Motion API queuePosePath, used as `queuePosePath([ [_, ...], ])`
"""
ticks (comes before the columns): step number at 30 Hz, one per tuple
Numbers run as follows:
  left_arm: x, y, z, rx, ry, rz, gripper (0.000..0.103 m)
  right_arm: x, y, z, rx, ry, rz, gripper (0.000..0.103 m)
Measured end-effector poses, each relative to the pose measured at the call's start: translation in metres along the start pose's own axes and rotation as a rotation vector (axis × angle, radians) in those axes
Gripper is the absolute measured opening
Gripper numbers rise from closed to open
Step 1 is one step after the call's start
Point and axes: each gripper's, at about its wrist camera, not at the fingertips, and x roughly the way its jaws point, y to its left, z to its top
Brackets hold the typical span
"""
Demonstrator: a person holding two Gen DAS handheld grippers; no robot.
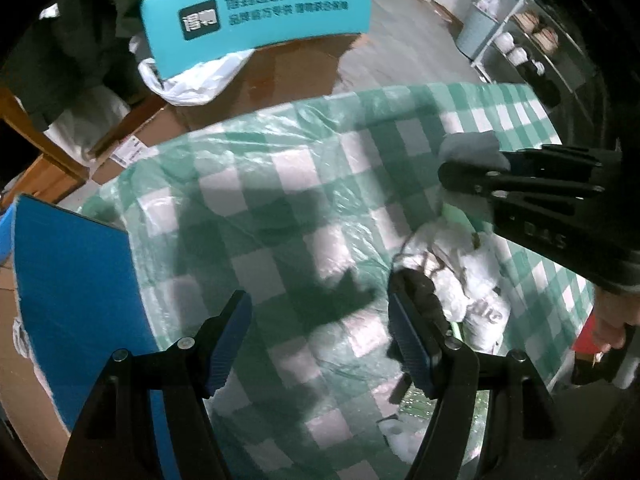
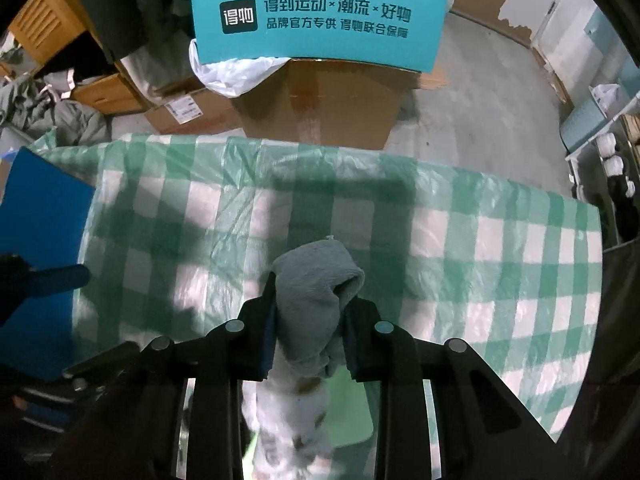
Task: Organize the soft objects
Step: 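Grasp the grey sock on the pile with the right tool, then grasp the black sock with the left tool while right tool holds grey sock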
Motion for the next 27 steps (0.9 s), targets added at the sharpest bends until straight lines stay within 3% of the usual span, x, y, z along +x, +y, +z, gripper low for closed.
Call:
queuePosePath([
  [13,0.012,-0.034,-0.007,0.024,0.038,-0.019,0.074,-0.029,-0.015,-0.051,0.038,-0.001,0.017,0.025],
  [27,0.050,-0.070,-0.015,0.064,0.123,0.004,0.075,-0.033,-0.037,-0.082,0.098,-0.002,0.037,0.025],
])
